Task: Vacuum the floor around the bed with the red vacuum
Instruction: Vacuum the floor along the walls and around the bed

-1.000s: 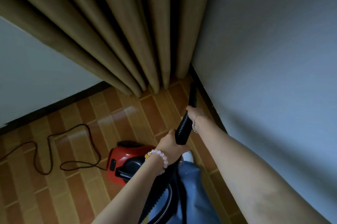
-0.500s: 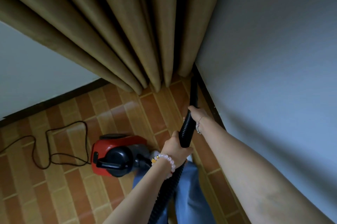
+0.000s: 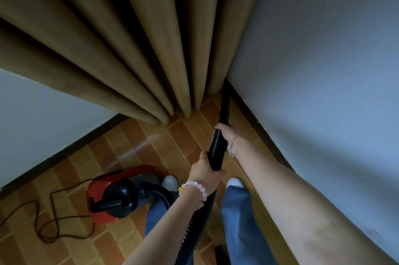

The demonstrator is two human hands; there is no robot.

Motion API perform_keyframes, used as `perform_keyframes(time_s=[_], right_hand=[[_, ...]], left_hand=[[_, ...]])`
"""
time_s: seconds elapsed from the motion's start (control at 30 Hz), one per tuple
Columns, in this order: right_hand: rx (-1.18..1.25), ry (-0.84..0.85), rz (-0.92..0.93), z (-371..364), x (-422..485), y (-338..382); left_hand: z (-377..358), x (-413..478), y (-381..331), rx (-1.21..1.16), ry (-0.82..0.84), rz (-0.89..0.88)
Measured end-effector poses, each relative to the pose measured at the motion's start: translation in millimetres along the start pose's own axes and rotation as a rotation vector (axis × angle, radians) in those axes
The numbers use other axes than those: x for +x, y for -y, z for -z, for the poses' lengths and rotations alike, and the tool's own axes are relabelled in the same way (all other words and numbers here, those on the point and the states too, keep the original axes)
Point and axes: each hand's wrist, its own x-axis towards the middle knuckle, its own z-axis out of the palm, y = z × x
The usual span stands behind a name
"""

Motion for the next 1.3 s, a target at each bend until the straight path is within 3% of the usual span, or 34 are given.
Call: perform_keyframes(time_s=[0.27,0.73,1.3], right_hand=[[-0.205,-0.114,0.066,-45,5,-23],[-0.356,-0.019,0.074,-89,4,-85],[-0.595,-0.073,0.108,-124,-15,-144]], left_hand=[[41,15,36,0.007,0.184,0.045],[58,1,110,-0.110,0.317,0.075],[46,-49,169,-0.239,0.232,0.063]])
